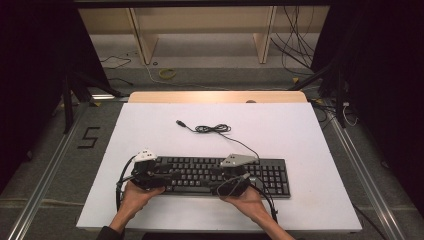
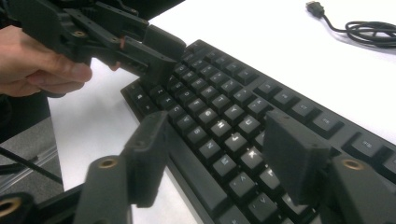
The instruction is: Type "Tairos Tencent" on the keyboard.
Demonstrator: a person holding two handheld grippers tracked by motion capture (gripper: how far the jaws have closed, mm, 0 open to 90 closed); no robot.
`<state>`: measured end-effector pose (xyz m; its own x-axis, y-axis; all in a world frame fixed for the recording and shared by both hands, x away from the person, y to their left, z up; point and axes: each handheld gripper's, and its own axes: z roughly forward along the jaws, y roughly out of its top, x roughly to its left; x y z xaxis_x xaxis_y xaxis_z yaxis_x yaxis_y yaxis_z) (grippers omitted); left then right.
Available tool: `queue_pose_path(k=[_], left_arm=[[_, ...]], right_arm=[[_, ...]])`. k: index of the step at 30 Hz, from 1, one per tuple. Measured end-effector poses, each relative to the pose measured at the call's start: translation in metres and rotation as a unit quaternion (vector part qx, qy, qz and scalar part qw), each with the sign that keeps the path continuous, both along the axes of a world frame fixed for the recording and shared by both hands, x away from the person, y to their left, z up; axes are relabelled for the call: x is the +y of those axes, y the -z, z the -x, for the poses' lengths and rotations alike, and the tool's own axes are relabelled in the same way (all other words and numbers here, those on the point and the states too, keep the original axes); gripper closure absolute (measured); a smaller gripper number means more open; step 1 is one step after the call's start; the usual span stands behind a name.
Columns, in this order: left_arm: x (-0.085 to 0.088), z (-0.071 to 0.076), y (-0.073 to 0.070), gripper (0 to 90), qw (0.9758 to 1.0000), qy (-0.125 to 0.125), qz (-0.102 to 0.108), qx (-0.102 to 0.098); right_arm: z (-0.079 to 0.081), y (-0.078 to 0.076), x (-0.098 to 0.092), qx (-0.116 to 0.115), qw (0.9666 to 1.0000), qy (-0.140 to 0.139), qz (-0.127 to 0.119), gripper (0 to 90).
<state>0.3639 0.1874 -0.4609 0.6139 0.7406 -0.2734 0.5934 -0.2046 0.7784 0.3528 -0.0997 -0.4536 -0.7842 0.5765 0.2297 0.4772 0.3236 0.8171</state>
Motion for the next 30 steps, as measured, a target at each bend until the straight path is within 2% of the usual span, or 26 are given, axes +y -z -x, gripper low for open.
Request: queue_pose_path(k=[11,17,21,26,30], left_arm=[[0.004,0.01,-0.001,34.0,0.9998,0.0,0.017,-0.012],[0.007,0.016,-0.003,31.6,0.9994,-0.001,0.023,-0.024],[0.008,0.018,-0.003,31.1,0.9993,-0.001,0.027,-0.025],[0.01,0.023,-0.001,29.9,0.9992,-0.002,0.029,-0.027],[0.012,0.025,-0.001,29.5,0.9991,-0.001,0.031,-0.03]], right_arm=[[-0.007,0.001,0.013,0.003,0.9999,-0.007,0.011,58.7],[-0.009,0.004,0.018,0.007,0.9997,-0.014,0.017,65.8],[-0.011,0.005,0.02,0.008,0.9997,-0.016,0.019,69.9],[-0.013,0.007,0.026,0.01,0.9993,-0.02,0.029,80.5],[-0.013,0.009,0.029,0.013,0.999,-0.023,0.035,84.2]])
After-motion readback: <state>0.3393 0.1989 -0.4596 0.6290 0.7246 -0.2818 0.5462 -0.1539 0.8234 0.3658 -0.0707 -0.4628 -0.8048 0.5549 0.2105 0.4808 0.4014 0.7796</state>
